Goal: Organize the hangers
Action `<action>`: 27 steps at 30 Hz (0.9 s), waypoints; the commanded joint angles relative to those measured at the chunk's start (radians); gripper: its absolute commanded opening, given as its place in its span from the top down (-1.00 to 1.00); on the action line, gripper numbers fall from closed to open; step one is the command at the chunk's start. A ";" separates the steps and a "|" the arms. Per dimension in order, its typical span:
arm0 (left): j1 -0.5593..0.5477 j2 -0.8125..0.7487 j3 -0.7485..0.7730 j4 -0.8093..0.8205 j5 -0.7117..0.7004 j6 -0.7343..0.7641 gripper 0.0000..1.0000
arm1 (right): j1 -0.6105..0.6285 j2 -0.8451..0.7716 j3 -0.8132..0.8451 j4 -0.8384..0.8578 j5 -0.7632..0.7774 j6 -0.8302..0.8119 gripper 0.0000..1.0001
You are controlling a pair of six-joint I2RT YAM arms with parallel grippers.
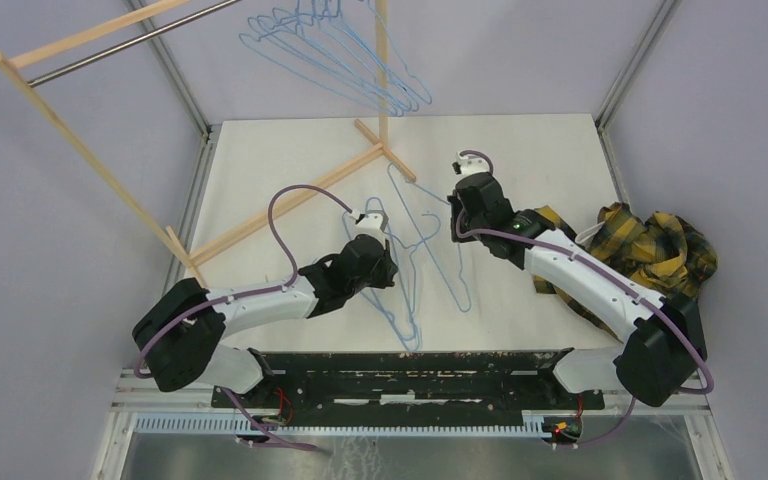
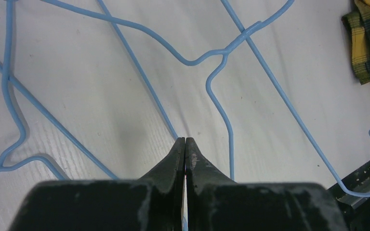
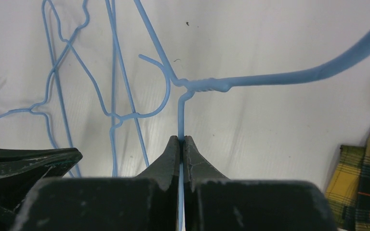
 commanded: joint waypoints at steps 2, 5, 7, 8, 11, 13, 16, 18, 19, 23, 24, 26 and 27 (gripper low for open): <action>-0.003 -0.007 0.056 0.012 0.005 0.040 0.88 | -0.003 -0.072 0.029 -0.025 0.179 -0.073 0.99; -0.002 -0.028 0.041 0.005 -0.003 0.035 0.87 | -0.001 -0.081 0.041 -0.040 0.311 -0.125 0.99; -0.003 -0.044 0.027 -0.001 -0.008 0.031 0.87 | -0.002 -0.083 0.044 -0.036 0.379 -0.158 0.99; -0.003 -0.052 0.021 -0.005 -0.012 0.029 0.87 | -0.002 -0.082 0.048 -0.035 0.407 -0.172 0.99; -0.003 -0.073 0.005 -0.015 -0.020 0.025 0.87 | -0.002 -0.081 0.063 -0.044 0.462 -0.200 0.99; -0.003 -0.084 -0.002 -0.022 -0.025 0.025 0.87 | -0.003 -0.094 0.063 -0.044 0.484 -0.207 0.99; -0.002 -0.096 -0.001 -0.030 -0.032 0.029 0.87 | -0.003 -0.113 0.070 -0.057 0.533 -0.223 0.99; -0.003 -0.100 0.007 -0.038 -0.034 0.033 0.87 | -0.002 -0.125 0.072 -0.062 0.573 -0.251 0.99; -0.002 -0.102 0.010 -0.042 -0.034 0.034 0.87 | -0.001 -0.135 0.074 -0.064 0.577 -0.255 0.99; -0.003 -0.110 0.021 -0.049 -0.035 0.041 0.87 | -0.002 -0.222 0.076 -0.040 0.444 -0.236 0.99; -0.003 -0.110 0.024 -0.049 -0.036 0.042 0.87 | -0.001 -0.236 0.086 -0.039 0.388 -0.235 0.99; -0.003 -0.108 0.030 -0.050 -0.036 0.046 0.87 | -0.002 -0.245 0.121 -0.056 0.267 -0.234 0.99; -0.003 -0.104 0.033 -0.051 -0.034 0.046 0.87 | -0.003 -0.240 0.143 -0.073 0.216 -0.232 0.99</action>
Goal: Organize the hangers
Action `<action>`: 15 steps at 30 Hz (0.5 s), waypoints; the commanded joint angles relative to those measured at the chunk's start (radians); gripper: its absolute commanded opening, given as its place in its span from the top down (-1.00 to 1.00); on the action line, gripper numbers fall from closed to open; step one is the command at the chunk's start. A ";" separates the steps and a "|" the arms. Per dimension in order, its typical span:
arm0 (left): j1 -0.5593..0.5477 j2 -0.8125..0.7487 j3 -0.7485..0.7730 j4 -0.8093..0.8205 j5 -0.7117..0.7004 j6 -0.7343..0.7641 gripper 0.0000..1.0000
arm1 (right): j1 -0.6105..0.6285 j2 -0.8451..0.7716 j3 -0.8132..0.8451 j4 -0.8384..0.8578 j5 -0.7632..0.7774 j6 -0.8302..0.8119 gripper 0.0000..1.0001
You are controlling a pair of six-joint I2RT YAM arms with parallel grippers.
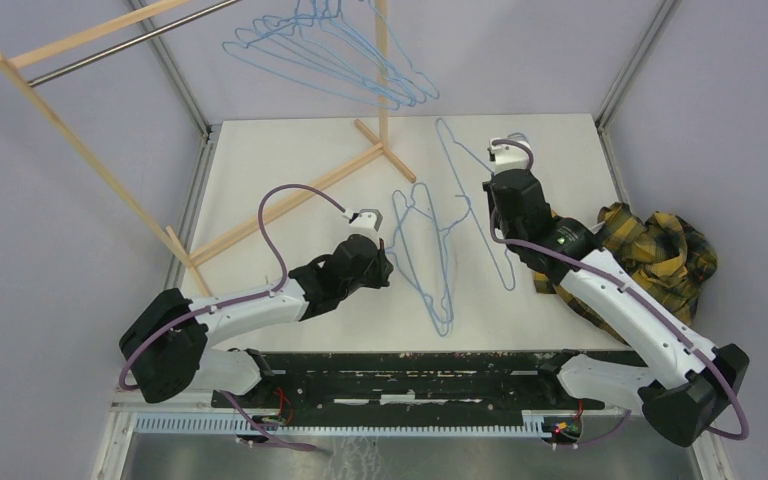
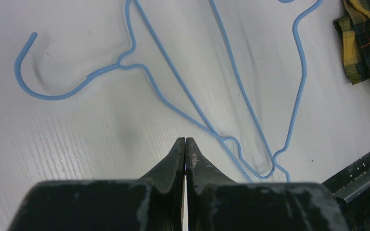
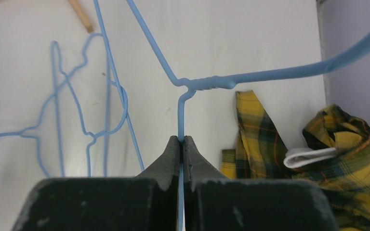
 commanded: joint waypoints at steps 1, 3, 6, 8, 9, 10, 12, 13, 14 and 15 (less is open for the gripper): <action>-0.003 -0.019 0.036 0.014 -0.021 0.046 0.87 | 0.001 -0.035 0.125 0.006 -0.248 0.005 0.99; -0.002 -0.011 0.039 0.019 -0.016 0.045 0.87 | 0.001 -0.029 0.146 -0.008 -0.344 0.015 0.99; -0.003 -0.004 0.038 0.030 -0.011 0.042 0.87 | 0.001 -0.023 0.139 0.001 -0.447 0.044 0.99; -0.001 0.001 0.038 0.034 -0.009 0.041 0.87 | 0.000 -0.009 0.121 0.010 -0.496 0.068 0.99; -0.002 0.004 0.039 0.034 -0.008 0.041 0.87 | 0.000 0.000 0.110 0.017 -0.518 0.079 0.99; -0.003 0.006 0.040 0.035 -0.008 0.042 0.87 | 0.000 0.010 0.094 0.028 -0.537 0.091 0.99; -0.003 0.010 0.040 0.036 -0.008 0.040 0.87 | 0.000 0.032 0.057 0.060 -0.563 0.111 0.99; -0.002 0.010 0.039 0.035 -0.008 0.040 0.87 | 0.000 0.047 0.037 0.076 -0.569 0.117 0.99; -0.002 0.012 0.038 0.035 -0.007 0.038 0.87 | 0.000 0.063 0.023 0.086 -0.570 0.121 0.99; -0.003 0.011 0.036 0.035 -0.007 0.038 0.87 | 0.000 0.084 0.009 0.096 -0.562 0.125 0.99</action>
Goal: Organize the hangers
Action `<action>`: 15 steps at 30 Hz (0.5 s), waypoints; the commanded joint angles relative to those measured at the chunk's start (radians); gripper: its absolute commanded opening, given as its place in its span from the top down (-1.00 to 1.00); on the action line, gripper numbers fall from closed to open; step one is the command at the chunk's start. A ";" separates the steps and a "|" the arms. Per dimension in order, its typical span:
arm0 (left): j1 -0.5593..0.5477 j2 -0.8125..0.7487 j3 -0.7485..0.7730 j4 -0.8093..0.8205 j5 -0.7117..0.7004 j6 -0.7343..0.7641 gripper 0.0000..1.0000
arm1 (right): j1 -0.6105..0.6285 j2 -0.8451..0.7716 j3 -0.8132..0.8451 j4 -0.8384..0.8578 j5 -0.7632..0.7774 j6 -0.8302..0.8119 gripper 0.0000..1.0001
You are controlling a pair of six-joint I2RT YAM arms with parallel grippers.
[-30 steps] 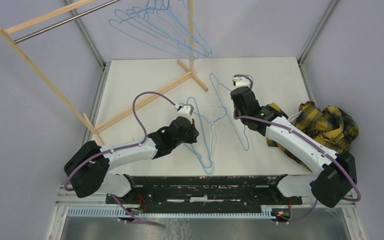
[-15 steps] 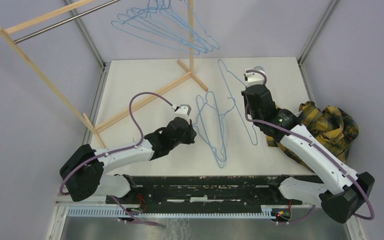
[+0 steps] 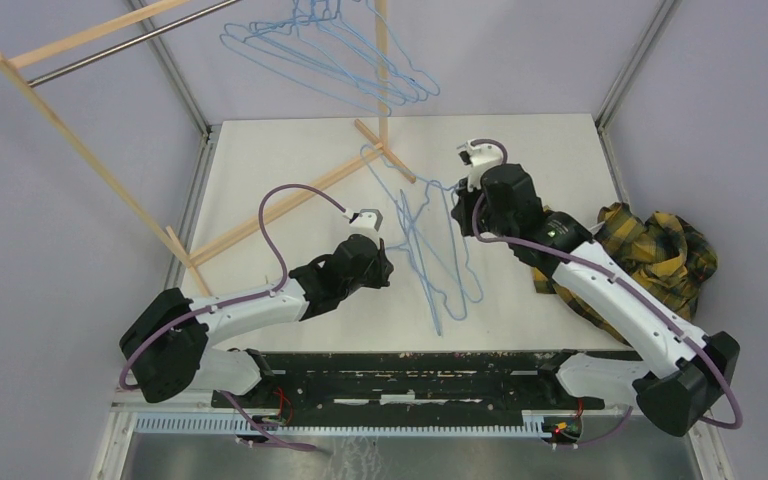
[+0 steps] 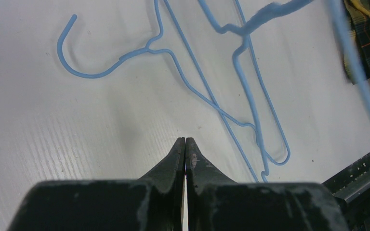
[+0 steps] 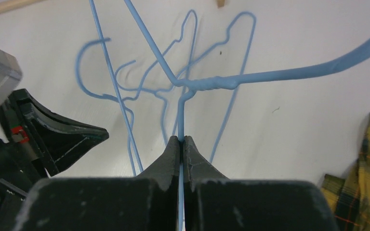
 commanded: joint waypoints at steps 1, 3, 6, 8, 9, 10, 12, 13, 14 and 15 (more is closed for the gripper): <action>-0.003 0.009 0.032 0.034 -0.008 0.038 0.87 | 0.000 0.069 -0.060 0.079 -0.044 0.050 0.99; -0.002 0.006 0.028 0.032 -0.011 0.037 0.87 | 0.001 0.091 -0.078 0.092 -0.004 0.053 0.99; -0.002 0.002 0.019 0.030 -0.017 0.036 0.87 | 0.000 0.119 -0.091 0.101 0.082 0.059 0.99; -0.002 0.000 0.014 0.030 -0.019 0.035 0.87 | 0.000 0.136 -0.085 0.093 0.131 0.062 0.99; -0.002 0.000 0.013 0.028 -0.019 0.035 0.87 | 0.000 0.143 -0.080 0.089 0.150 0.065 0.99; -0.002 0.000 0.013 0.025 -0.019 0.035 0.87 | 0.000 0.144 -0.077 0.086 0.157 0.066 0.99; -0.003 -0.008 0.015 0.016 -0.019 0.035 0.87 | 0.000 0.136 -0.073 0.091 0.154 0.070 0.99; -0.003 -0.014 0.015 0.014 -0.019 0.034 0.87 | -0.001 0.130 -0.071 0.092 0.153 0.072 0.99; -0.002 -0.024 0.014 0.016 -0.013 0.033 0.87 | 0.000 0.126 -0.069 0.089 0.148 0.074 0.99; -0.002 -0.034 0.012 0.024 -0.006 0.030 0.86 | 0.000 0.121 -0.062 0.080 0.146 0.074 0.99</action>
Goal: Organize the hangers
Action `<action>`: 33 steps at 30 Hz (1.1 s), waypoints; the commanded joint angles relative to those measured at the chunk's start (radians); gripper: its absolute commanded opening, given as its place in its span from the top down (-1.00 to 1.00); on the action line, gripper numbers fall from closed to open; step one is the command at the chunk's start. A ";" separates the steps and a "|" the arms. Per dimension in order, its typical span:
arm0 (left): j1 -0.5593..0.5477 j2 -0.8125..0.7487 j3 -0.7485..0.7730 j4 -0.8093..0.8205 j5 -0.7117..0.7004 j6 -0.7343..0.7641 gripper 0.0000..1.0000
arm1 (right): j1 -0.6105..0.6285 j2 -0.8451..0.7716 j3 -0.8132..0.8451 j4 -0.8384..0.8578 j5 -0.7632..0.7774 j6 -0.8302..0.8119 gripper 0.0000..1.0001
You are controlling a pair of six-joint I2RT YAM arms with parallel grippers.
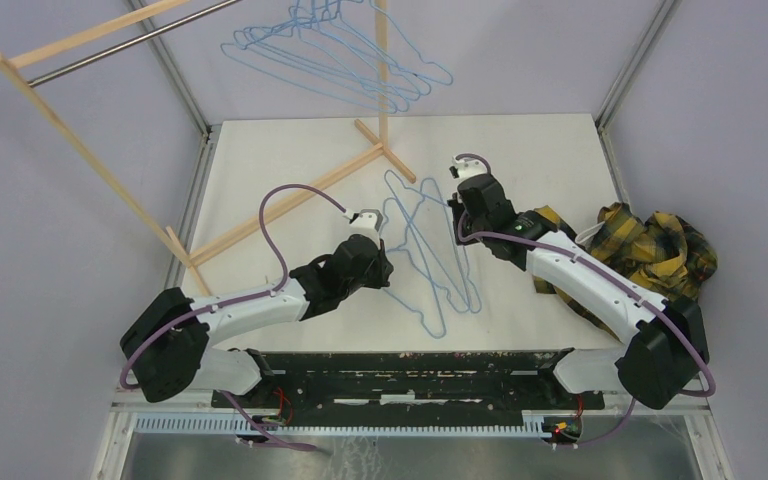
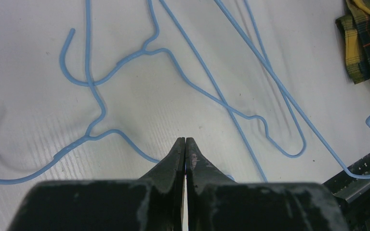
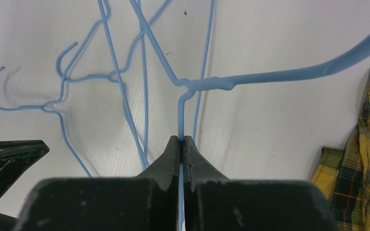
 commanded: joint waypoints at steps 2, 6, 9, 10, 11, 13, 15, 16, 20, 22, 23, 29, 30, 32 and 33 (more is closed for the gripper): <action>-0.003 -0.062 0.001 0.069 0.028 0.017 0.68 | 0.000 -0.036 0.044 0.037 0.027 0.029 0.99; -0.004 -0.091 -0.011 0.220 0.157 -0.051 0.45 | 0.006 -0.012 0.037 0.055 -0.018 0.060 0.99; -0.023 -0.078 0.007 0.301 0.206 -0.090 0.38 | 0.016 0.005 0.035 0.075 -0.048 0.090 0.99; -0.036 -0.069 0.013 0.326 0.210 -0.093 0.37 | 0.019 0.010 0.036 0.086 -0.058 0.101 0.99; -0.049 -0.055 0.019 0.340 0.211 -0.093 0.36 | 0.023 0.013 0.040 0.098 -0.067 0.110 0.99; -0.074 -0.022 0.033 0.353 0.208 -0.091 0.35 | 0.029 0.019 0.057 0.112 -0.081 0.129 0.99; -0.092 0.013 0.041 0.369 0.207 -0.107 0.35 | 0.037 0.029 0.083 0.117 -0.082 0.136 0.99; -0.098 0.023 0.039 0.387 0.208 -0.115 0.35 | 0.040 0.036 0.098 0.116 -0.082 0.136 0.99; -0.120 0.047 0.044 0.406 0.196 -0.124 0.35 | 0.046 0.060 0.138 0.113 -0.090 0.140 0.99; -0.123 0.054 0.046 0.399 0.181 -0.119 0.35 | 0.049 0.065 0.149 0.115 -0.102 0.145 0.99; -0.124 0.057 0.044 0.394 0.171 -0.118 0.35 | 0.051 0.065 0.151 0.117 -0.107 0.148 0.99; -0.127 0.083 0.061 0.399 0.142 -0.125 0.27 | 0.071 0.057 0.149 0.111 -0.128 0.158 0.99; -0.128 0.089 0.066 0.402 0.143 -0.128 0.17 | 0.073 0.056 0.148 0.111 -0.130 0.159 0.99; -0.128 0.102 0.078 0.407 0.142 -0.134 -0.02 | 0.078 0.053 0.144 0.110 -0.136 0.161 0.99; -0.129 0.113 0.084 0.407 0.142 -0.136 -0.07 | 0.079 0.050 0.141 0.111 -0.139 0.164 0.99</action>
